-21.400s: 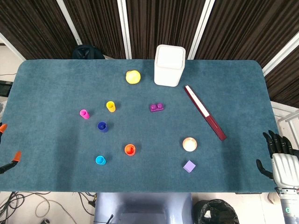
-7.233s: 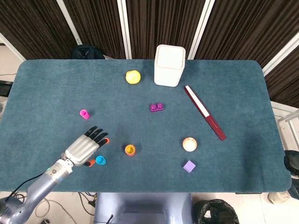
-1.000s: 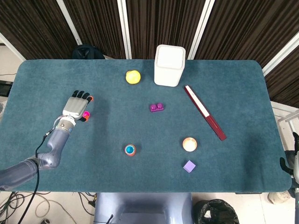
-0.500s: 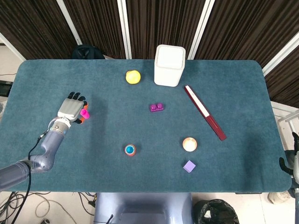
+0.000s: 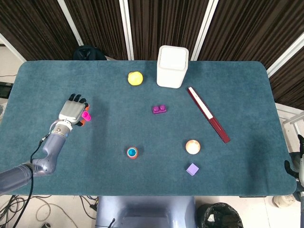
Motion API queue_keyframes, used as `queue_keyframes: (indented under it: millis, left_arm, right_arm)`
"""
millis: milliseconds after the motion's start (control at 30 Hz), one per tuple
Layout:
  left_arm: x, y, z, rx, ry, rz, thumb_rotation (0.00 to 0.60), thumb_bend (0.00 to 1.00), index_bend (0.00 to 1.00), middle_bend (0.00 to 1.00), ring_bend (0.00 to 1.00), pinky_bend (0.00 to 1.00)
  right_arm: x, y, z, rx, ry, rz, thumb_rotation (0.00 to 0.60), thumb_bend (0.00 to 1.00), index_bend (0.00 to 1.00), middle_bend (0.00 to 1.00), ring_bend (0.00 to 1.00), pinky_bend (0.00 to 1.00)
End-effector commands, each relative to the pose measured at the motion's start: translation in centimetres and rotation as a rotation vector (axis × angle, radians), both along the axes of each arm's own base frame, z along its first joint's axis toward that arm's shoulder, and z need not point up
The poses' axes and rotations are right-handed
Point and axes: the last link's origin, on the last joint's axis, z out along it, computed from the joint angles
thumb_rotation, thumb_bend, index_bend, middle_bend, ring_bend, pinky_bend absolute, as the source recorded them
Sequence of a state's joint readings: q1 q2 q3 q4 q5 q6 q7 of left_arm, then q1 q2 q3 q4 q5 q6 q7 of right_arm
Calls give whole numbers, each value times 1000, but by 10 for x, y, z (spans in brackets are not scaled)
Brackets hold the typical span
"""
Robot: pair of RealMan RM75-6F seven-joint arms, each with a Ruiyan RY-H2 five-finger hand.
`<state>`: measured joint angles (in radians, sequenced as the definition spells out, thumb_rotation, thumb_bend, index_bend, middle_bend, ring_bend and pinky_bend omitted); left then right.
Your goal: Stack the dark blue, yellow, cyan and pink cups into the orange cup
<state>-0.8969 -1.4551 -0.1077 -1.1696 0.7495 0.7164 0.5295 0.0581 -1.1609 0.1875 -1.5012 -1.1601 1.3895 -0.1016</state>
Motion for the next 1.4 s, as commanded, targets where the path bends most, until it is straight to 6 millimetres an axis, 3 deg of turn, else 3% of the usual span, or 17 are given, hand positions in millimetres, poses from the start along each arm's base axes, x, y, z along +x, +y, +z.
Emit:
queue_keyframes:
  millis: [33, 333, 733, 867, 1033, 1133, 1400]
  left_arm:
    - [0, 1, -2, 2, 2, 0, 600, 275, 364, 172, 0, 0]
    - [-3, 2, -6, 8, 20, 0, 600, 319, 468, 227, 0, 0]
    - [-5, 3, -3, 25, 6, 12, 600, 364, 502, 255, 0, 0]
    - [12, -1, 2, 28, -42, -31, 600, 364, 493, 249, 0, 0]
    - [46, -14, 8, 2, -106, -134, 600, 364, 493, 249, 0, 0]
    - [72, -36, 11, -58, -165, -192, 600, 364, 492, 248, 0, 0]
    - [109, -83, 7, -248, -235, -230, 600, 364, 491, 246, 0, 0]
  right_arm:
    - [0, 0, 0, -1, 0, 0, 600, 420, 36, 0, 36, 24]
    - [0, 0, -1, 4, 1, -1, 600, 419, 36, 0, 36, 24]
    - [-1, -1, -3, 11, -1, -5, 600, 420, 36, 0, 36, 24]
    - [0, -1, -3, 8, -3, -5, 600, 420, 36, 0, 36, 24]
    - [0, -1, -3, 9, -4, -5, 600, 420, 36, 0, 36, 24]
    - [0, -1, -3, 8, -4, -4, 600, 420, 36, 0, 36, 24]
    - [0, 0, 0, -3, -3, -2, 600, 420, 36, 0, 36, 24]
